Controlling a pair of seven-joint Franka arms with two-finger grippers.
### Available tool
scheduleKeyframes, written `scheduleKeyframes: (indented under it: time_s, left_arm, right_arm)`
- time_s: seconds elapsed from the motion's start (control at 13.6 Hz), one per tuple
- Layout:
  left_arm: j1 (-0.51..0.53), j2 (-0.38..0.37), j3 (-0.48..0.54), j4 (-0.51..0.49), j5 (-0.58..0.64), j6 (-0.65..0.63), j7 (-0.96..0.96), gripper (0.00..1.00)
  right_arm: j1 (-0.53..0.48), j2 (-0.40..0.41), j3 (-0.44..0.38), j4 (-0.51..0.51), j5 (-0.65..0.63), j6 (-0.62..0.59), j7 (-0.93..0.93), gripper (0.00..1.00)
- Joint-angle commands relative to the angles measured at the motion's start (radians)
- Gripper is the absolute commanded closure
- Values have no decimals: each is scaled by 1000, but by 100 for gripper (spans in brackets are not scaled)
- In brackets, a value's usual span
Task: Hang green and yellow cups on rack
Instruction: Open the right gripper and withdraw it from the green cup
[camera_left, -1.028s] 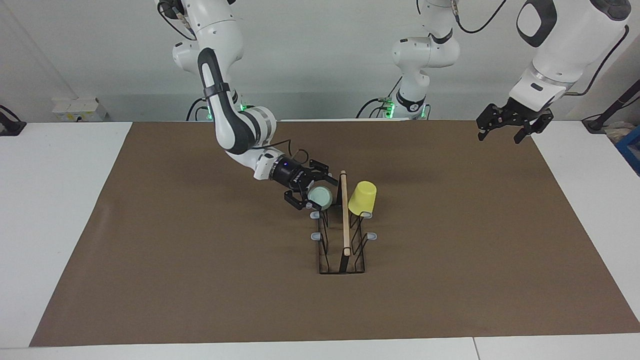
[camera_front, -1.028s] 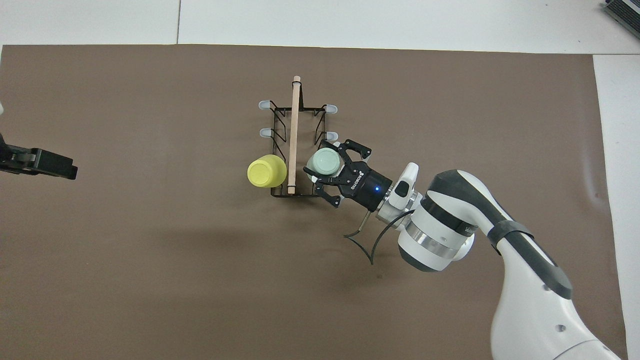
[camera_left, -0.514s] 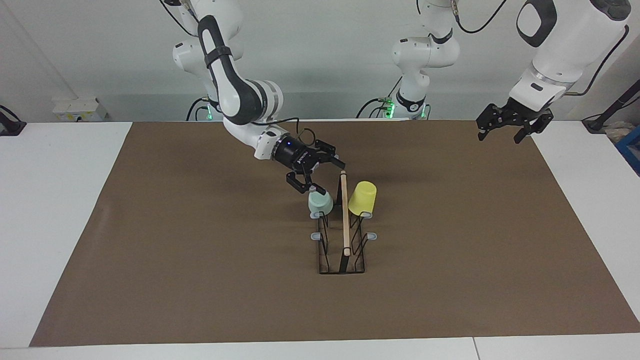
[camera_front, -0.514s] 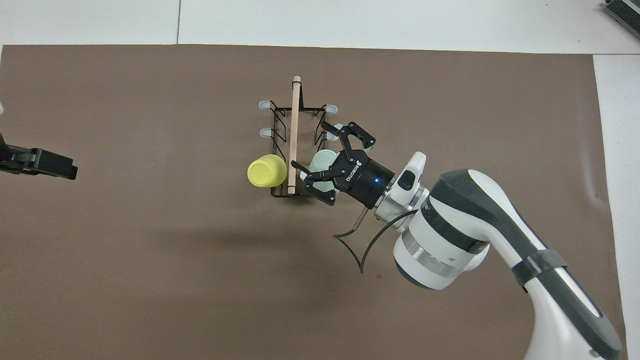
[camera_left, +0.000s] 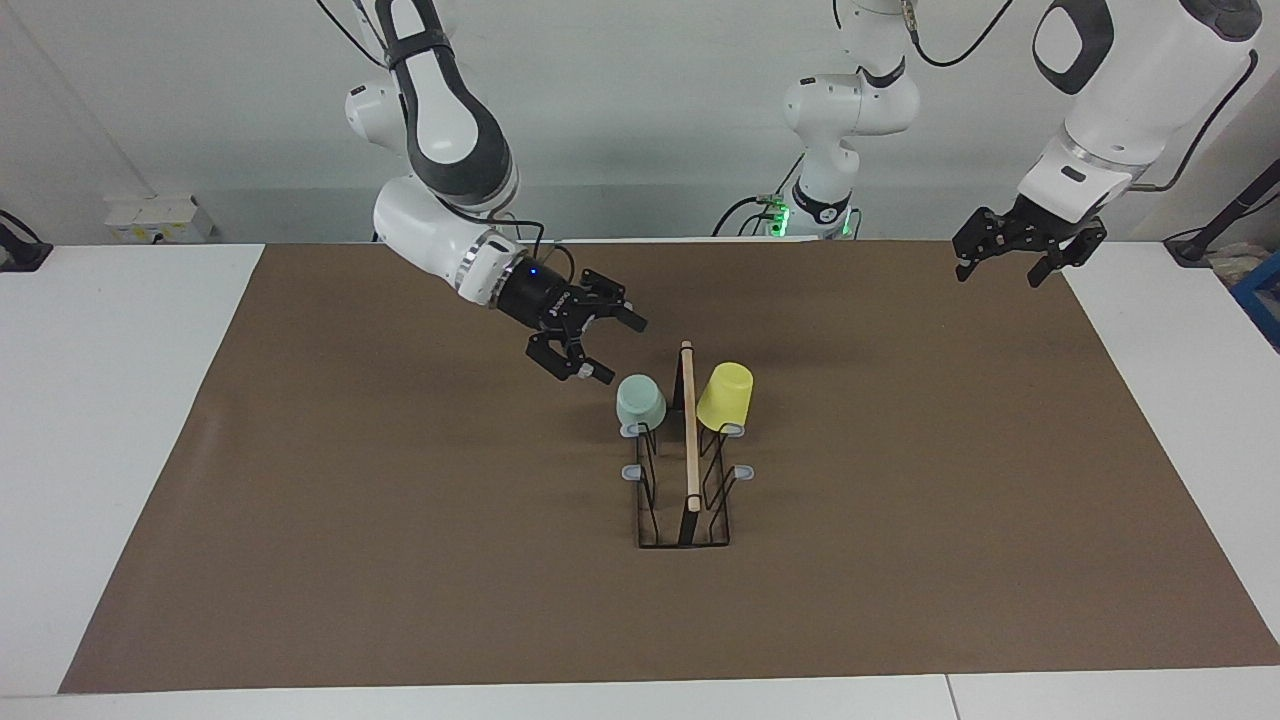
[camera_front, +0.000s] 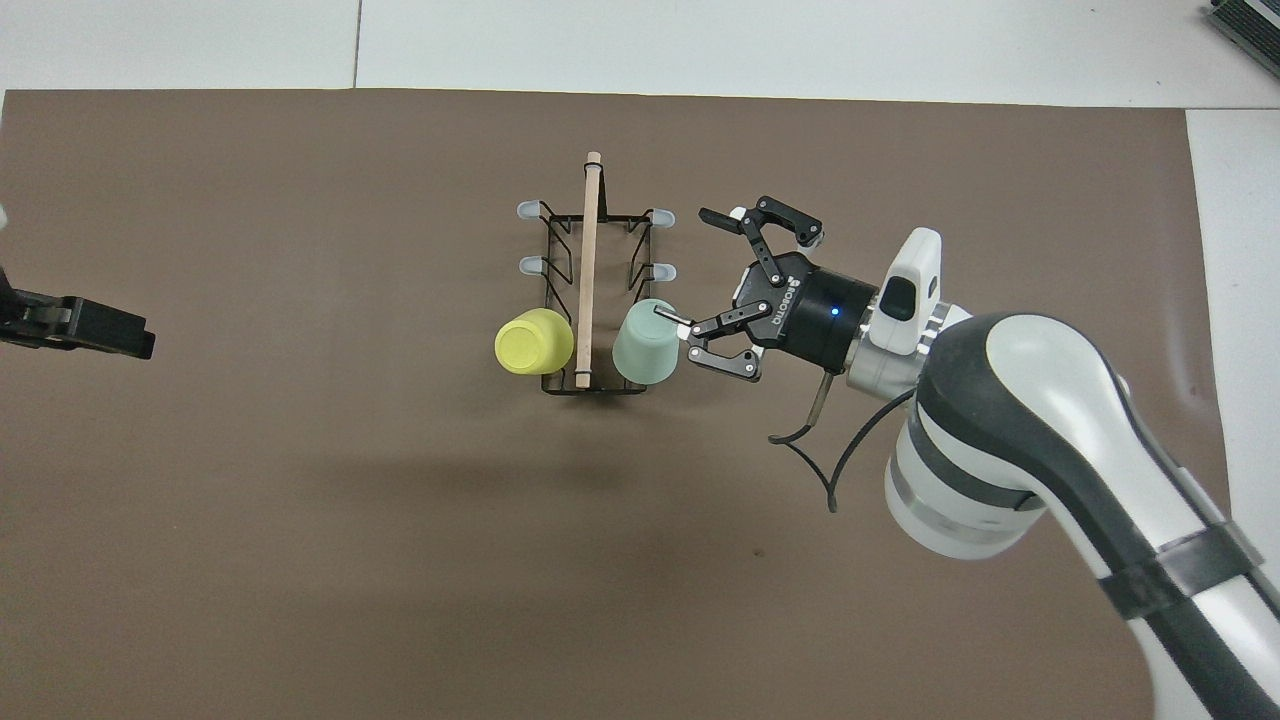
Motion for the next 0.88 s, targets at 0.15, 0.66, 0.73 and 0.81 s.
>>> scheduleKeyframes:
  time_s: [0.15, 0.66, 0.73, 0.81]
  left_arm:
    - [3, -28, -5, -26, -5, 2, -7, 0]
    - [17, -30, -4, -27, -7, -1, -7, 0]
    - [17, -28, -4, -27, -7, -7, -7, 0]
    - [17, -30, -4, -27, -7, -8, -7, 0]
  right_arm:
    - [-6, -56, -203, 7, -453, -310, 198, 0]
    - [28, -53, -268, 51, -990, -459, 542, 0]
    - [37, -53, -268, 51, -1063, -458, 614, 0]
    - [32, -53, -265, 53, -1137, -458, 695, 0]
